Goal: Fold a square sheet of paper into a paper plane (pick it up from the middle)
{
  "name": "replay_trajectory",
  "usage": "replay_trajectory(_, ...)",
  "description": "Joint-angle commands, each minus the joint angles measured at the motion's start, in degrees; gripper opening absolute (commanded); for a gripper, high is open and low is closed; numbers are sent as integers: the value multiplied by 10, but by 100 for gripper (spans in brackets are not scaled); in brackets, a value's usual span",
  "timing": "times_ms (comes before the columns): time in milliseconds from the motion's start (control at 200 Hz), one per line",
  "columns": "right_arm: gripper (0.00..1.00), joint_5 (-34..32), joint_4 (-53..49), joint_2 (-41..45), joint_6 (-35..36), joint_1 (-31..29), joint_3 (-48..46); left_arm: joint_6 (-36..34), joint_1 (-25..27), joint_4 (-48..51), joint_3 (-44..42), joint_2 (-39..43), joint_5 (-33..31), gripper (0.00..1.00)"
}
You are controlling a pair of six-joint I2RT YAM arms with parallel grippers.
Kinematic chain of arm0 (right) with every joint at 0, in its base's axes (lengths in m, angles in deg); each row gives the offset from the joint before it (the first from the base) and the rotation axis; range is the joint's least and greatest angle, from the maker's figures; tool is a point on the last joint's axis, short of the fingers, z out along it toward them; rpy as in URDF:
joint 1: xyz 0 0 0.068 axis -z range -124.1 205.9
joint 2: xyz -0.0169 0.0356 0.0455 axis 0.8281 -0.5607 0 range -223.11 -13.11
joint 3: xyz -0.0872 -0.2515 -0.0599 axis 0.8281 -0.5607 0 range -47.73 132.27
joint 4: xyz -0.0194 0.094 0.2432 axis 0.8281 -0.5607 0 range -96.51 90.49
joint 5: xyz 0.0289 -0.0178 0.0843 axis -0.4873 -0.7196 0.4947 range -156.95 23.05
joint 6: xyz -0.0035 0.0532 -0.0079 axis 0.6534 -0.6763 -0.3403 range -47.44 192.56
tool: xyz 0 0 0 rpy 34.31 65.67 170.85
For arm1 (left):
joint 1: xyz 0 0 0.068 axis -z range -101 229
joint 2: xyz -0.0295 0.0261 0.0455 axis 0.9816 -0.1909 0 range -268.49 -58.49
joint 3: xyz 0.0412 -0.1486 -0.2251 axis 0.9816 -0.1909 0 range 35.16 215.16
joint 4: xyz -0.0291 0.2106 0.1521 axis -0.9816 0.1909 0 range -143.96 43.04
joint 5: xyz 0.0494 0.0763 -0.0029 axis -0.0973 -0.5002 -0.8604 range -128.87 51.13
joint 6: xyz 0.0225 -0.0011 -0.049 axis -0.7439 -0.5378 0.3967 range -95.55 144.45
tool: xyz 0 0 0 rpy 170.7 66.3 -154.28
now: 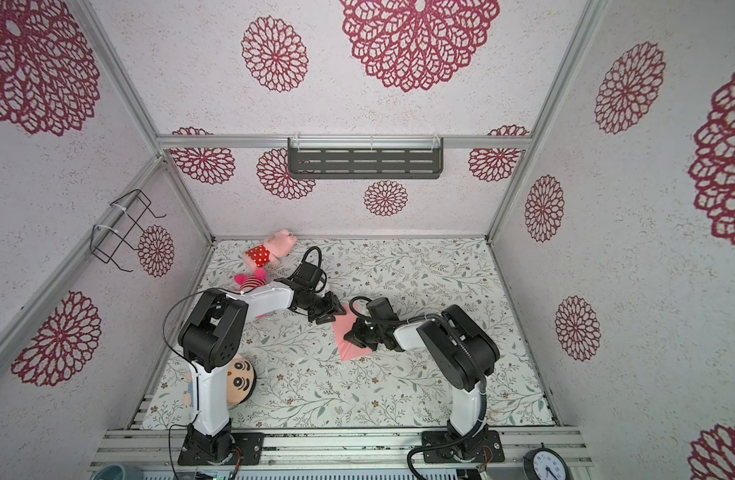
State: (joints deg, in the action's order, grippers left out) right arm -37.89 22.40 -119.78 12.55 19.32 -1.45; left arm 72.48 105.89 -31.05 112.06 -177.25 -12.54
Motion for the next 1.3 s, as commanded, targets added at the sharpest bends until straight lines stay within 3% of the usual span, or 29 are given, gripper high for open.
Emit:
replay_trajectory(0,0,5,10,-6,8,-2,10,-5,2,36,-22,-24,-29,50)
replay_trajectory(385,0,8,44,-11,-2,-3,0,-5,2,36,-23,-24,-30,50)
replay_trajectory(851,0,-20,-11,-9,19,-2,-2,-6,2,41,-17,-16,-31,50)
replay_trajectory(1101,9,-23,-21,-9,18,-2,-1,-4,-3,45,-11,6,-36,50)
replay_trajectory(1291,2,-23,-15,-2,18,-2,-1,-11,-6,51,-10,-3,-38,48)
